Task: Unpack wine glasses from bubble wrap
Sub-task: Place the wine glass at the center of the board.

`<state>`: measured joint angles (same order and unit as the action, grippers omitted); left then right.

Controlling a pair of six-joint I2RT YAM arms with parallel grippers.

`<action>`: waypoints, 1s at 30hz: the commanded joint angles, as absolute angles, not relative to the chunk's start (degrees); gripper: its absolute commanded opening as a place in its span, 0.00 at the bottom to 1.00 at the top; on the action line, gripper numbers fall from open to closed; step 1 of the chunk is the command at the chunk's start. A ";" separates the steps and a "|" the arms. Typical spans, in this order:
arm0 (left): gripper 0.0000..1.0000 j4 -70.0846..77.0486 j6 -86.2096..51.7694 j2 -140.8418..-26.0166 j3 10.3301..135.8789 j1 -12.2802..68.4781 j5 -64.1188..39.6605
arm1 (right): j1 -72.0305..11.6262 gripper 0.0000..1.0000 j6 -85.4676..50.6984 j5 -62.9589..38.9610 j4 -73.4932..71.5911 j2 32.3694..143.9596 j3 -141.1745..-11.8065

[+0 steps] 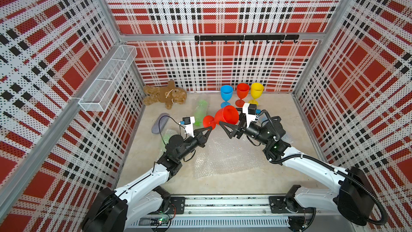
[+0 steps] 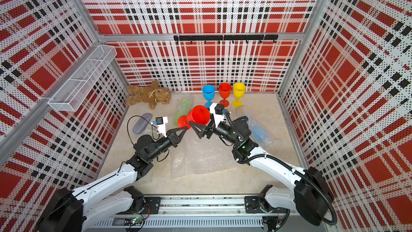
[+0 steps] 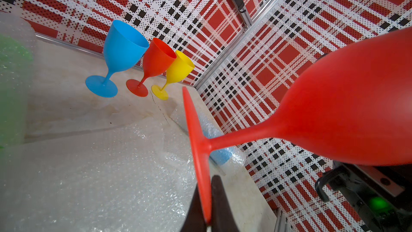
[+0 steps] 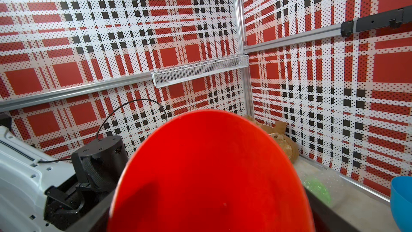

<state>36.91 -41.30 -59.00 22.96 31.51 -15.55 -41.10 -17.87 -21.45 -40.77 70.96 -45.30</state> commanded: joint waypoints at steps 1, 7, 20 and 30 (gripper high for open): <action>0.00 38.63 -41.04 -59.34 22.87 31.09 -17.24 | -40.91 0.88 -17.21 -22.26 -39.22 71.75 -47.48; 0.00 38.33 -41.31 -59.28 23.55 30.50 -17.65 | -40.87 0.75 -16.20 -20.87 -38.12 72.07 -47.73; 0.65 30.65 -39.59 -56.59 26.30 24.79 -17.65 | -38.77 0.72 -12.30 -10.72 -32.61 68.66 -47.83; 0.75 6.41 -22.88 -55.38 39.10 21.84 -7.52 | -33.83 0.72 -4.74 -6.86 -25.41 77.96 -55.79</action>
<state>15.51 -30.70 -55.29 36.27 20.05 -13.02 -34.28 -8.56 -8.54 -27.18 74.46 -53.10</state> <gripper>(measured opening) 0.744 0.728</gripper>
